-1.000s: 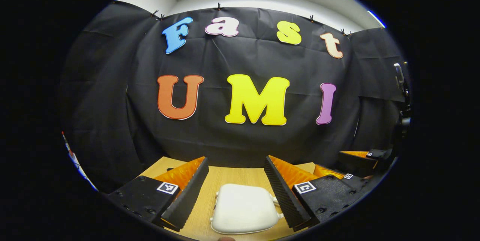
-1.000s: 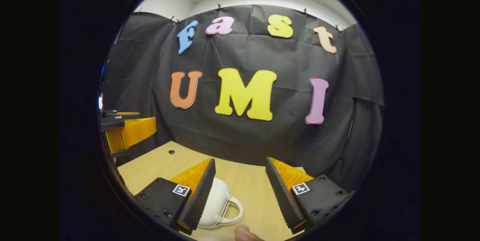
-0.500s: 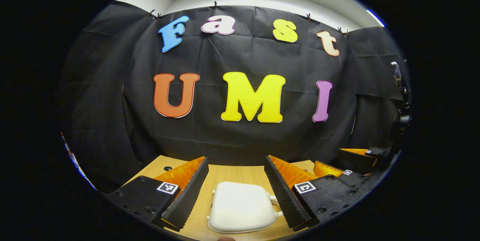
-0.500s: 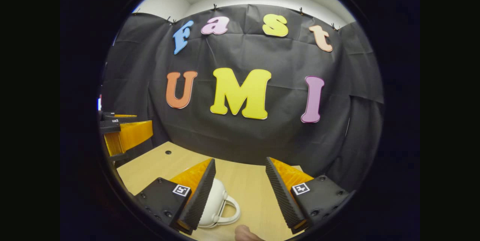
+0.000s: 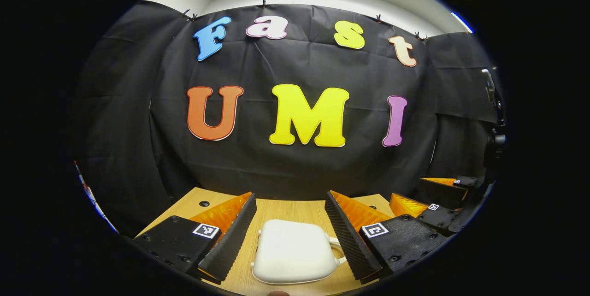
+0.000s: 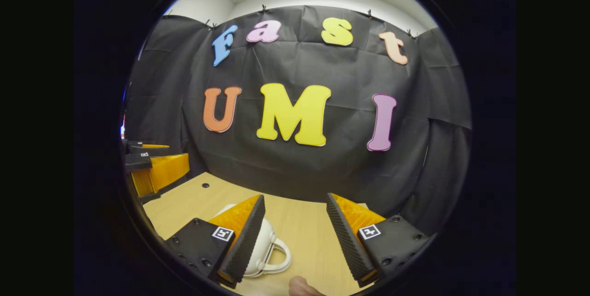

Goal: First open the suitcase, pack the skin care products into it, and then close the suitcase.

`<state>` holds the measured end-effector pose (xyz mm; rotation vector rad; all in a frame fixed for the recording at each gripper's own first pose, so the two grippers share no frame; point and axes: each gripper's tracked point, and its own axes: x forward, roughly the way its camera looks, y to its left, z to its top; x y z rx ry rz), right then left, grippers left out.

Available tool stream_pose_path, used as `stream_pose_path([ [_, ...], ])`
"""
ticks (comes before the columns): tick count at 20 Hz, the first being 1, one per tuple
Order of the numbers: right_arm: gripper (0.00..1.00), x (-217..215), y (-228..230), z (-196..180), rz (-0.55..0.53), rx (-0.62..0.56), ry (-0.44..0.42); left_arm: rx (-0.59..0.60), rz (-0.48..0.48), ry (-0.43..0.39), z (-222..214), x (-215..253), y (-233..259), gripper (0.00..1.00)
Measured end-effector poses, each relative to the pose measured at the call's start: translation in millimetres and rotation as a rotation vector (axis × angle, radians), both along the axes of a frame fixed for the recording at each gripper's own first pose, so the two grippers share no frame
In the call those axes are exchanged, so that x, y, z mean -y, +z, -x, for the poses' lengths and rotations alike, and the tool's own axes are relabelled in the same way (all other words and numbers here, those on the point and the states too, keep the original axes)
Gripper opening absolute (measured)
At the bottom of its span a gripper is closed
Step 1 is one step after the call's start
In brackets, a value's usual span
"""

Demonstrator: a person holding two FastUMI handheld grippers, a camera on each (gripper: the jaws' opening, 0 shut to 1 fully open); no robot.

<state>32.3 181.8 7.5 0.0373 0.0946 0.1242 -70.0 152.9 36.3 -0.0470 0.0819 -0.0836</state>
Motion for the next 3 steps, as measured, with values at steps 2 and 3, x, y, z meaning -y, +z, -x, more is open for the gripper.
stream_pose_path([
  [2, 0.8, 1.3, -2.0, 1.8, 0.002, -0.008, 0.003, 0.002, -0.005, -0.001, -0.1, 2.6, 0.4, 0.96],
  [3, 0.8, 2.0, -2.1, 2.7, 0.004, -0.011, 0.005, 0.004, -0.005, -0.002, 0.2, 3.8, 2.3, 0.96],
])
